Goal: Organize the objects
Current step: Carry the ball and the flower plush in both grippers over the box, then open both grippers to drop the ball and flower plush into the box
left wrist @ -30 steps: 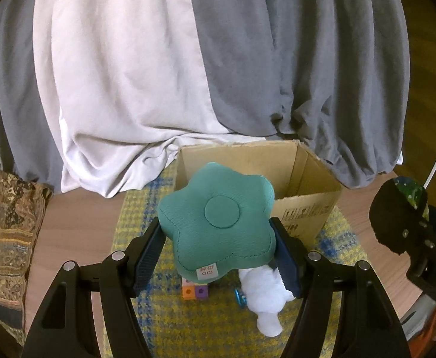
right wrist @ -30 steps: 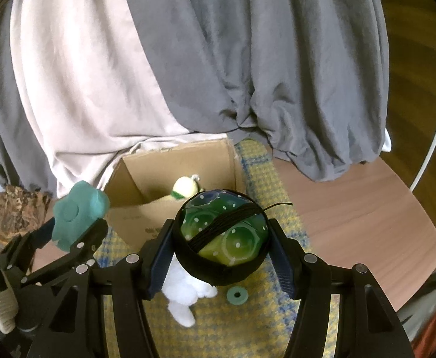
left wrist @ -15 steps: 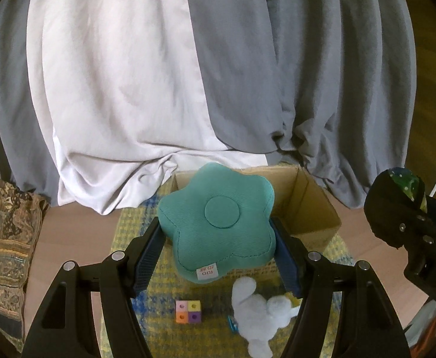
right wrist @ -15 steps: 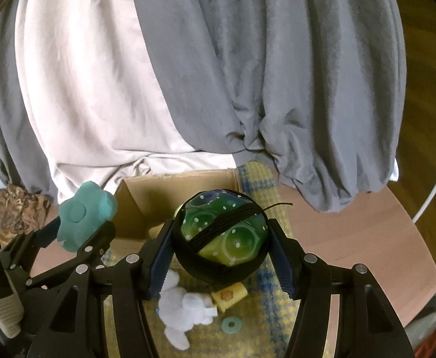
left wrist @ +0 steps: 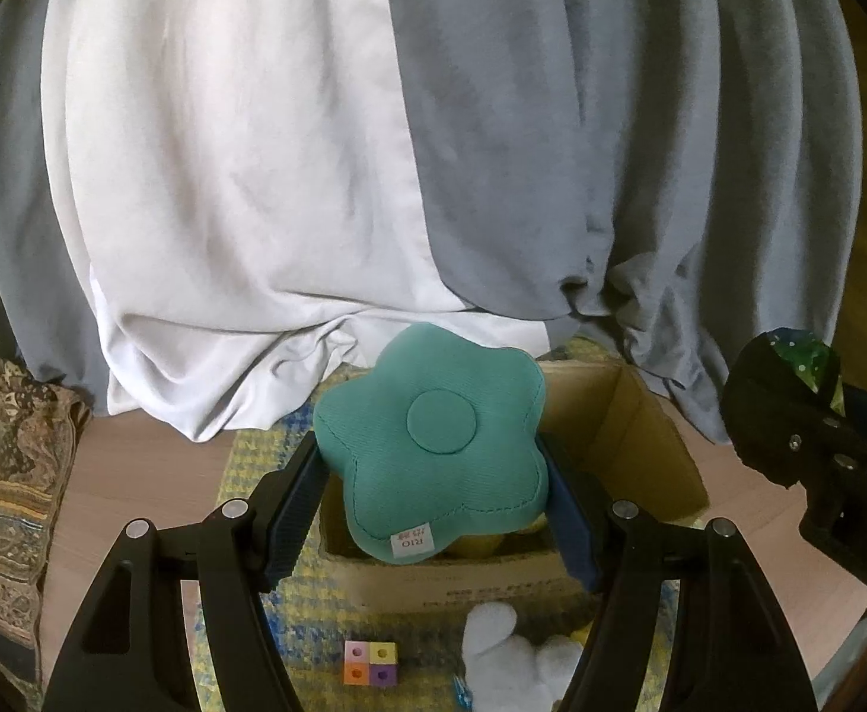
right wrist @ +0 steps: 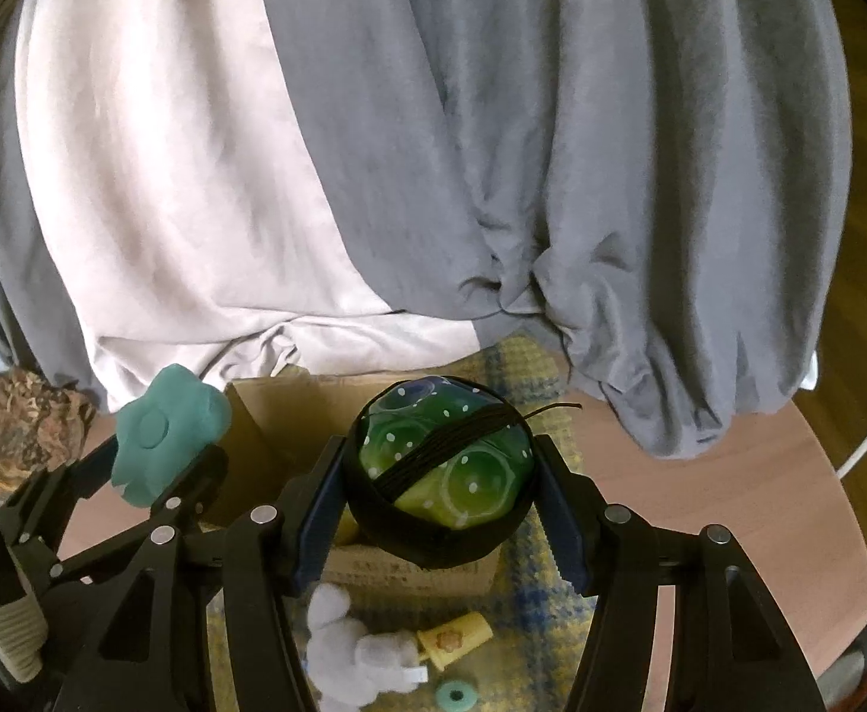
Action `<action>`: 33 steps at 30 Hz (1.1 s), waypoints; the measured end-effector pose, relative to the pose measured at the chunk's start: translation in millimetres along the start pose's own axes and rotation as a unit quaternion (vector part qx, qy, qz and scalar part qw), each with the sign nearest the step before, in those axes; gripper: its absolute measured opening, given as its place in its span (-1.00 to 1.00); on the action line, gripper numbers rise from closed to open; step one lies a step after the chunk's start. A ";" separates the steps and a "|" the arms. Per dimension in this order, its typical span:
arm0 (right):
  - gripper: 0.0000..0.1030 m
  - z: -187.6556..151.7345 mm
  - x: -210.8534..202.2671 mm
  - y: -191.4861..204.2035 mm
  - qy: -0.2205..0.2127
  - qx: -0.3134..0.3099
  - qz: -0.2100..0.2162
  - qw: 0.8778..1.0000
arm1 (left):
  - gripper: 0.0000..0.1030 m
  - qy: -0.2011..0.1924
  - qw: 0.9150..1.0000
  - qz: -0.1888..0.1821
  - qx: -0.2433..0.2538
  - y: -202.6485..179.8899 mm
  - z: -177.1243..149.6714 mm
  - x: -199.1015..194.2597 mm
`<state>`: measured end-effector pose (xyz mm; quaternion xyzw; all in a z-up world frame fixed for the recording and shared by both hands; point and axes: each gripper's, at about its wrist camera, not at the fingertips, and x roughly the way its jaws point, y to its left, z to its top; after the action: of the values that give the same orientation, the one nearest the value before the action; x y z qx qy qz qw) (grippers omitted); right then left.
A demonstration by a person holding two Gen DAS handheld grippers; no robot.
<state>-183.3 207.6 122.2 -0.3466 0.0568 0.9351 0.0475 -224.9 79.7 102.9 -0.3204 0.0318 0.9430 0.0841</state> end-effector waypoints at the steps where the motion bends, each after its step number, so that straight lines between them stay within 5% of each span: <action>1: 0.16 1.0 4.7 0.3 0.005 0.001 0.002 1.000 | 0.33 0.001 1.000 0.001 -0.001 0.5 1.3 2.5; 21: 0.18 8.4 44.5 2.1 0.038 -0.001 0.015 0.999 | 0.43 0.042 0.999 0.002 -0.004 3.4 2.6 39.8; 25: 0.59 9.8 37.8 -2.1 0.026 0.004 0.011 1.000 | 0.68 0.034 0.999 0.011 -0.003 2.9 1.9 33.7; 33: 0.75 12.9 20.7 -10.8 0.009 0.018 0.006 1.000 | 0.99 0.018 1.000 0.022 -0.004 3.9 2.1 18.6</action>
<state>-205.8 221.0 117.6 -0.3540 0.0758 0.9310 0.0479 -241.5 78.7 93.2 -0.3366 0.0369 0.9389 0.0615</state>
